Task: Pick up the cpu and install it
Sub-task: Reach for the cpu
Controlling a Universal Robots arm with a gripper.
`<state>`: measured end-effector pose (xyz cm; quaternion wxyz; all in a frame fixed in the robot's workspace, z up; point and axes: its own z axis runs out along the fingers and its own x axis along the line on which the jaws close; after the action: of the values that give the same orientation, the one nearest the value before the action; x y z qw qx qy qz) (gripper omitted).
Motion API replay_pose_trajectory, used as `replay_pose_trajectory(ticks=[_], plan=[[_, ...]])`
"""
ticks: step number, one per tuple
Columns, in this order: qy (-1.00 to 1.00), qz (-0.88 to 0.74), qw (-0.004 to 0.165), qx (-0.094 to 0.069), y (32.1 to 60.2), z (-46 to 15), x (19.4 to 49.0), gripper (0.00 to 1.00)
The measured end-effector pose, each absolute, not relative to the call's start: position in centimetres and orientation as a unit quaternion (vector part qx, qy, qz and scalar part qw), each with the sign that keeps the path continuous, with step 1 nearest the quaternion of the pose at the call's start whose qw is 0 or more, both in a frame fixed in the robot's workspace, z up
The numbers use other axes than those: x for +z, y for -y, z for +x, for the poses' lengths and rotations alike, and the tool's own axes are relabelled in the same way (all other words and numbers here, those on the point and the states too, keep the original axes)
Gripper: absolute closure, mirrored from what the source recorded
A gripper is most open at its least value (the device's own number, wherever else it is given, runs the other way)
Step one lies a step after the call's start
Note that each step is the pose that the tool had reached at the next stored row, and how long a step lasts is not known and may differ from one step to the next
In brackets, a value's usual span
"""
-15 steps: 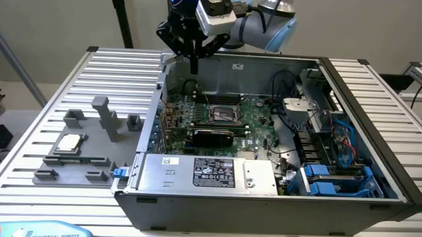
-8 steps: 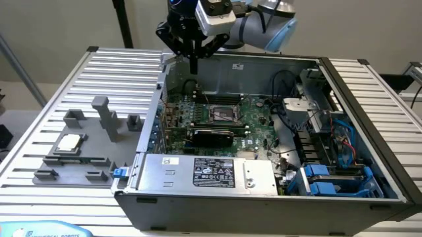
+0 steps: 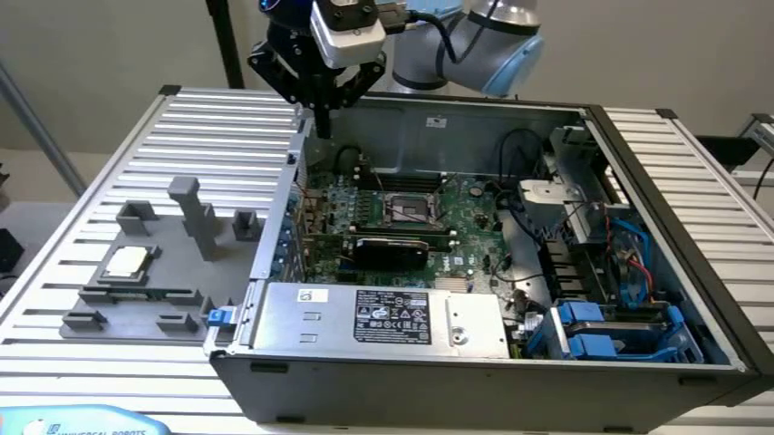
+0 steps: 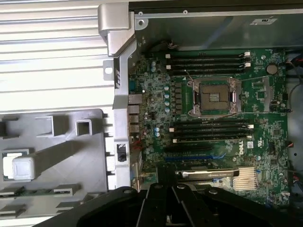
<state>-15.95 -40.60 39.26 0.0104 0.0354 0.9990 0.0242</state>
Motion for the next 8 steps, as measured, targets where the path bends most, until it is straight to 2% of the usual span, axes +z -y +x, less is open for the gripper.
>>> replay_pose_trajectory(ticks=[8], plan=[[-0.999,0.035,0.01,0.024,41.2,-19.6,39.2,0.89]])
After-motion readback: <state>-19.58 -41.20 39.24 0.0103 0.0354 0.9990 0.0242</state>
